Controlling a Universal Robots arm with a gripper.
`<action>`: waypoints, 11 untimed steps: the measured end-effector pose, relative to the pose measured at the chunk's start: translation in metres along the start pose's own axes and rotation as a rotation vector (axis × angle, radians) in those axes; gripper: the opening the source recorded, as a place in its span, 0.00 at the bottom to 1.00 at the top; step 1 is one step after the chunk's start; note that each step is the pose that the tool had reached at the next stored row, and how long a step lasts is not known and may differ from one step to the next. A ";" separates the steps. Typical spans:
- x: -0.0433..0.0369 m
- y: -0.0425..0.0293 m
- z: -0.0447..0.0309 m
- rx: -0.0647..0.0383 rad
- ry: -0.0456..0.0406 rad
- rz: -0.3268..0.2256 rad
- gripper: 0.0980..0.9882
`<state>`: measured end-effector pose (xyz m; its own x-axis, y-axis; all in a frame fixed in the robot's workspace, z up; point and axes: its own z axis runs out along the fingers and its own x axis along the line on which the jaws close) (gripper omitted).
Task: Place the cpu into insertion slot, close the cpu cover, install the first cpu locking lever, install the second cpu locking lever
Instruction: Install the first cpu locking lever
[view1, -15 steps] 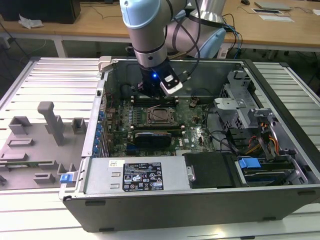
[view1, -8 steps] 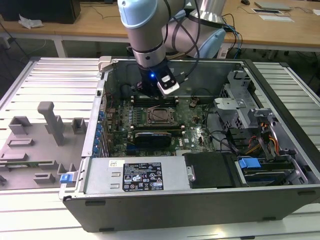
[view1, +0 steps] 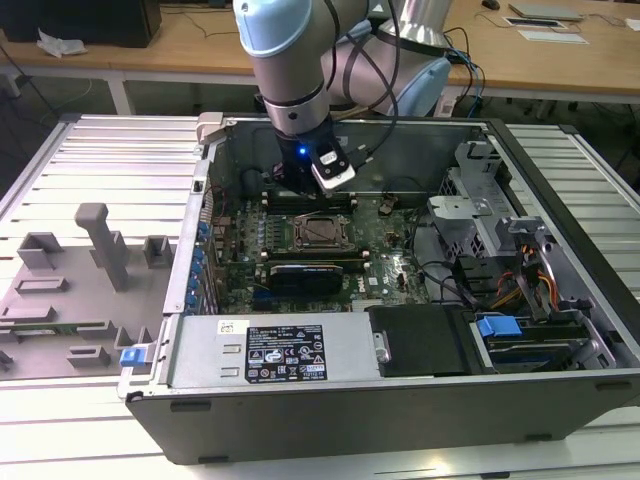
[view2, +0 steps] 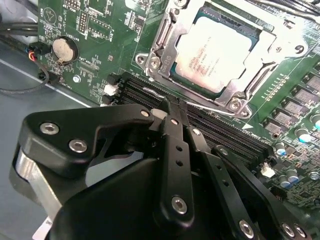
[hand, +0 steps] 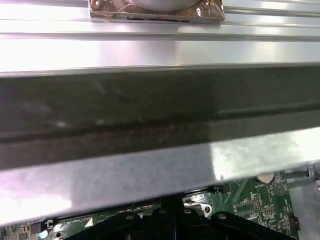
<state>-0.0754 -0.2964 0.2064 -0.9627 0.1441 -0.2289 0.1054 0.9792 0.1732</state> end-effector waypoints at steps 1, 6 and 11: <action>0.0001 -0.0001 0.0005 0.001 -0.0005 0.003 0.01; -0.0003 -0.0002 0.0034 0.003 -0.0023 0.013 0.01; -0.0001 -0.0008 0.0072 0.005 -0.0034 0.019 0.01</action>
<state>-0.0736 -0.2962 0.1994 -0.9597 0.1630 -0.2288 0.1247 0.9770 0.1730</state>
